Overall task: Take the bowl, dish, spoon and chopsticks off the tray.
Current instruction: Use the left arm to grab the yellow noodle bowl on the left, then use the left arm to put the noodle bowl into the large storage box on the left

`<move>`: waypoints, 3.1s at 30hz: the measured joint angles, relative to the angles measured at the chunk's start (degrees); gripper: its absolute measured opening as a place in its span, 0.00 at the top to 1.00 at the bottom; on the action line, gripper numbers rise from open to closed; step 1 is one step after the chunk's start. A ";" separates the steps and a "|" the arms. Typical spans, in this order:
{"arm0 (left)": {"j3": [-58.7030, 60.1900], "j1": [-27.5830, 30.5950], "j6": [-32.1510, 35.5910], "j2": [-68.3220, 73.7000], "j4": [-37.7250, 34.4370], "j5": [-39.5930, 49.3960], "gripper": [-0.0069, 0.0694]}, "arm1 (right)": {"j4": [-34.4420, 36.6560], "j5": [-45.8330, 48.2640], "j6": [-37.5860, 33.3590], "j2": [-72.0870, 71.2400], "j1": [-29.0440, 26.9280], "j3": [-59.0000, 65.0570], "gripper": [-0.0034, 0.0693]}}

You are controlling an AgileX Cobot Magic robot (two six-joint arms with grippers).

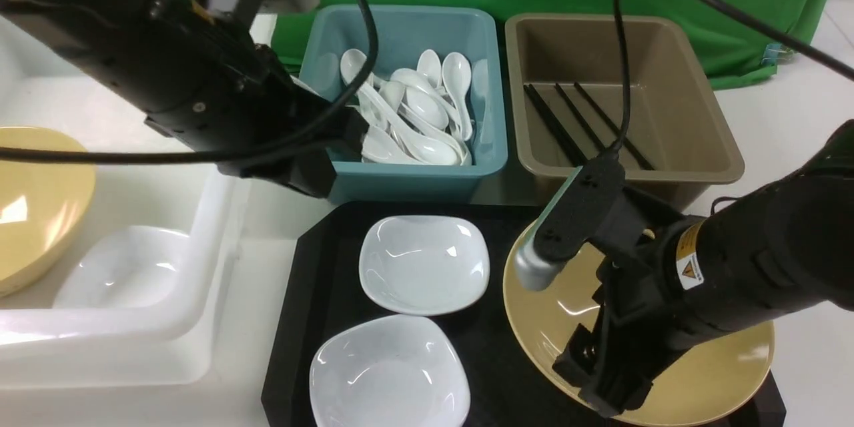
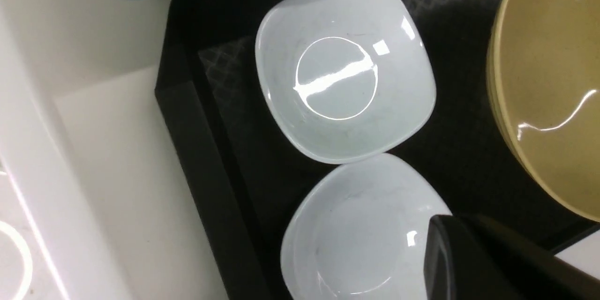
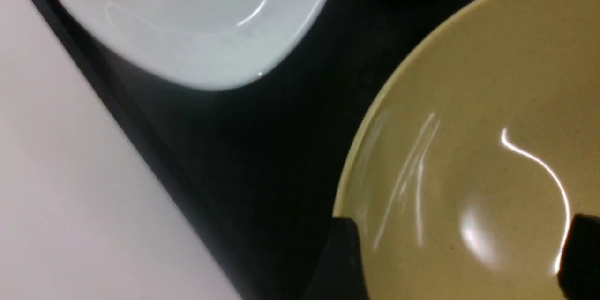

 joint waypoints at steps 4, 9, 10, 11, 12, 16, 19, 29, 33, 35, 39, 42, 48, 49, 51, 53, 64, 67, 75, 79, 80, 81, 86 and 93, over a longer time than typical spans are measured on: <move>1.51 -2.22 3.04 1.73 -3.57 -3.40 0.90 | -5.65 1.63 4.76 -0.82 0.00 -0.45 0.29; 2.02 -9.46 4.50 8.77 -6.21 -14.42 0.70 | -20.10 5.98 14.85 -5.91 -4.11 -1.82 0.77; 1.96 -9.95 4.50 9.45 -6.30 -15.31 0.68 | -20.49 6.29 14.98 -6.44 -4.80 -1.83 0.80; 1.47 -11.21 4.50 11.97 -6.56 -16.39 0.58 | -21.32 7.42 15.20 -8.42 -7.91 -1.95 0.88; 1.36 -11.57 4.50 12.33 -6.62 -16.44 0.55 | -21.43 7.67 15.20 -8.69 -7.91 -1.95 0.89; -2.17 -13.91 3.48 20.83 -7.55 -17.81 0.20 | -20.19 11.17 14.63 -14.63 -18.44 -1.95 0.95; -4.17 -13.99 2.91 24.75 -8.35 -18.79 0.07 | -17.99 11.48 12.04 -17.54 -22.10 -1.95 0.96; -5.62 -14.04 4.62 29.74 -13.43 -20.42 0.37 | -16.07 10.80 9.77 -21.86 -24.39 -1.95 0.96; -5.73 -13.81 3.56 29.74 -14.22 -19.85 0.83 | -15.95 9.94 9.77 -21.81 -24.46 -1.95 0.96; -5.73 -13.33 3.11 29.55 -15.47 -19.40 0.88 | -15.93 9.55 9.77 -21.81 -24.46 -1.95 0.96; -5.61 -11.20 5.51 25.33 -16.51 -14.66 0.89 | -15.64 9.36 8.98 -21.81 -24.46 -1.95 0.96; -5.35 -9.19 6.70 21.29 -16.58 -12.65 0.89 | -12.77 9.34 7.94 -21.81 -24.46 -2.56 0.96; -5.41 2.80 7.06 6.74 -18.74 -9.28 0.89 | 11.94 7.34 -9.62 -20.72 -24.46 -10.83 0.96; -5.41 6.73 7.06 4.41 -18.56 -7.75 0.89 | 18.70 7.14 -14.31 -19.52 -24.46 -13.35 0.96; -5.41 12.47 7.10 1.38 -17.30 -5.69 0.89 | 28.74 7.14 -21.10 -16.95 -23.94 -16.83 0.96; -5.23 19.46 7.10 -0.96 -15.39 -3.71 0.89 | 35.23 7.93 -26.83 -12.94 -22.08 -21.01 0.96; 8.79 62.20 7.36 -8.51 -13.54 -8.22 0.89 | 39.19 10.40 -29.43 12.99 -2.74 -47.62 0.96; 14.17 68.11 7.41 -7.91 -13.36 -14.49 0.89 | 39.07 10.48 -28.73 17.12 -0.40 -51.35 0.96; 19.62 69.19 10.14 -2.43 -14.75 -22.10 0.85 | 38.83 10.62 -27.45 19.93 0.73 -53.06 0.96; 19.62 69.19 10.14 -1.01 -16.58 -23.51 0.71 | 38.43 11.98 -27.22 19.93 0.73 -53.25 0.96; 19.54 69.21 10.14 -0.94 -16.66 -23.51 0.66 | 37.45 12.25 -26.68 19.93 0.73 -53.25 0.96; 19.31 69.21 10.14 -0.94 -16.30 -23.19 0.60 | 36.02 12.67 -25.31 19.81 0.73 -53.25 0.96; 14.15 69.21 9.90 -3.29 -10.97 -19.25 0.27 | 18.86 14.46 -16.16 18.07 0.73 -53.25 0.96; 3.06 61.81 10.65 -10.52 -12.42 -8.83 0.26 | -5.10 24.72 -6.51 9.66 -2.44 -51.58 0.96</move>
